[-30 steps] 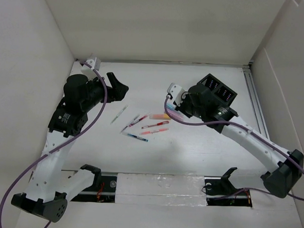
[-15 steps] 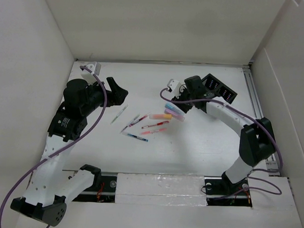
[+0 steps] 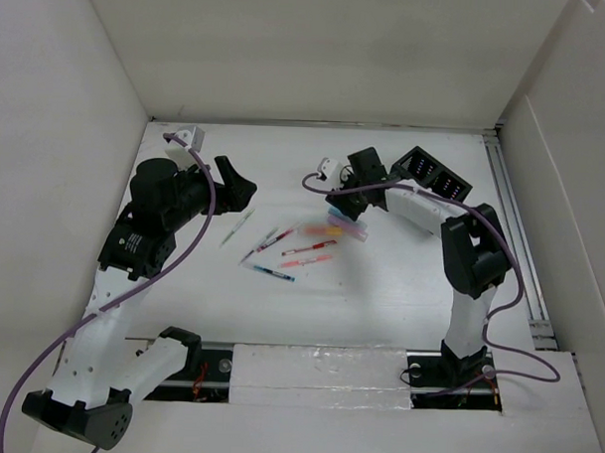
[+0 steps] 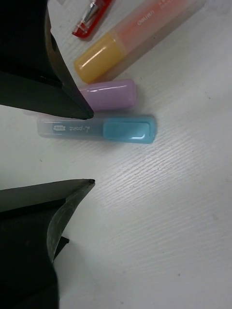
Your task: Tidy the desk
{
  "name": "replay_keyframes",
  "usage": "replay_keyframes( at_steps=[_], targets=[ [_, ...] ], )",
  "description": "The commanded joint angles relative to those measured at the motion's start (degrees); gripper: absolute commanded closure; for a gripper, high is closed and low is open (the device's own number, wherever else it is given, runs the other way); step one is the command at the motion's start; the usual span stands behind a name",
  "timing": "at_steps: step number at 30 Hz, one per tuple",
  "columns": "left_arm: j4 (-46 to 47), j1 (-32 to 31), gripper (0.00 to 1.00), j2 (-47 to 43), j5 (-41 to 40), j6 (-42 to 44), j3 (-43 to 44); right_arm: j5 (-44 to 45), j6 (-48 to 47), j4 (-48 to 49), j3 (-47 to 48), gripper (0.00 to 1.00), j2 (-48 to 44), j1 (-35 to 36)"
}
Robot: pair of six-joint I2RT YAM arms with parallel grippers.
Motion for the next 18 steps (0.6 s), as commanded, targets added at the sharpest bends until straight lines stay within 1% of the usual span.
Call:
replay_keyframes(
  at_steps=[1,7,18],
  targets=[
    [2.6,0.0,0.26,0.1,0.6,-0.1,0.5,-0.8,1.8,3.4,3.8,0.42,1.9,0.4],
    [2.3,0.0,0.26,0.8,-0.3,0.4,1.0,-4.4,2.3,3.3,6.9,0.42,5.1,0.4],
    [2.4,0.0,0.26,1.6,-0.6,0.6,1.4,-3.5,3.4,4.1,8.4,0.43,9.0,0.4]
  ],
)
